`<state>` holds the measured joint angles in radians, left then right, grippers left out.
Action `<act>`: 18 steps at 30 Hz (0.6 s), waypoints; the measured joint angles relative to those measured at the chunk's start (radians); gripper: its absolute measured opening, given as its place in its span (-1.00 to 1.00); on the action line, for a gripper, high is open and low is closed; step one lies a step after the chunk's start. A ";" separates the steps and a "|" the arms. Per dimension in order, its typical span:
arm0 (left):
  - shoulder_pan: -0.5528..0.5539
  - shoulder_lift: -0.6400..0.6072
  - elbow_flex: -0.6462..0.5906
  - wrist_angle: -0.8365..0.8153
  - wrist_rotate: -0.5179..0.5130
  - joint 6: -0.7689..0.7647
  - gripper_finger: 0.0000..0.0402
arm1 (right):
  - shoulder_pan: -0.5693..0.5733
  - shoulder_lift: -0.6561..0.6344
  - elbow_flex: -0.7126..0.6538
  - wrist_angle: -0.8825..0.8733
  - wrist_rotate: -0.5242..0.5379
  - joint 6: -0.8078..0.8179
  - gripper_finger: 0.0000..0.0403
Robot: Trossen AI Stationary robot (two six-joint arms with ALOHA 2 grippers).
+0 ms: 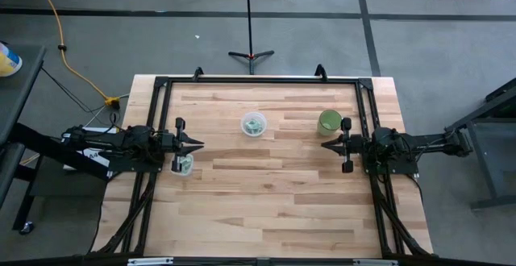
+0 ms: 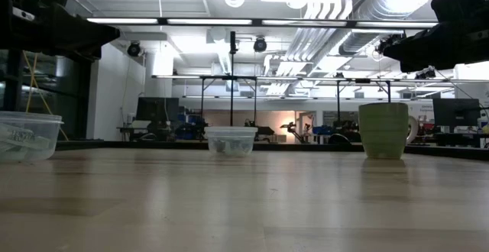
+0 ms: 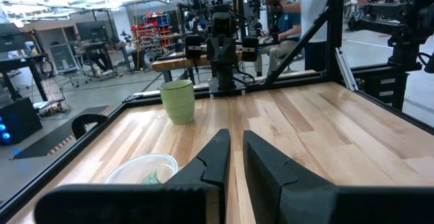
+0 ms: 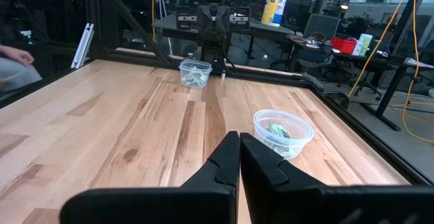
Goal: Pick and place Stevia / Truvia into bins
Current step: Return to Home Position
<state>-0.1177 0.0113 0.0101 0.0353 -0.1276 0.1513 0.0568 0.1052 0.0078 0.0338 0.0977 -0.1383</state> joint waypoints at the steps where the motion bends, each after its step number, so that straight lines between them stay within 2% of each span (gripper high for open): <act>1: 0.000 0.000 0.000 0.000 0.000 0.000 -0.61 | 0.000 0.000 0.000 0.000 0.000 0.000 -0.99; 18: 0.000 0.000 0.000 0.000 0.000 0.000 -0.61 | 0.000 0.000 0.000 0.000 0.000 0.000 -0.97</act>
<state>-0.1177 0.0114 0.0101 0.0353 -0.1276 0.1513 0.0569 0.1053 0.0078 0.0338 0.0975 -0.1383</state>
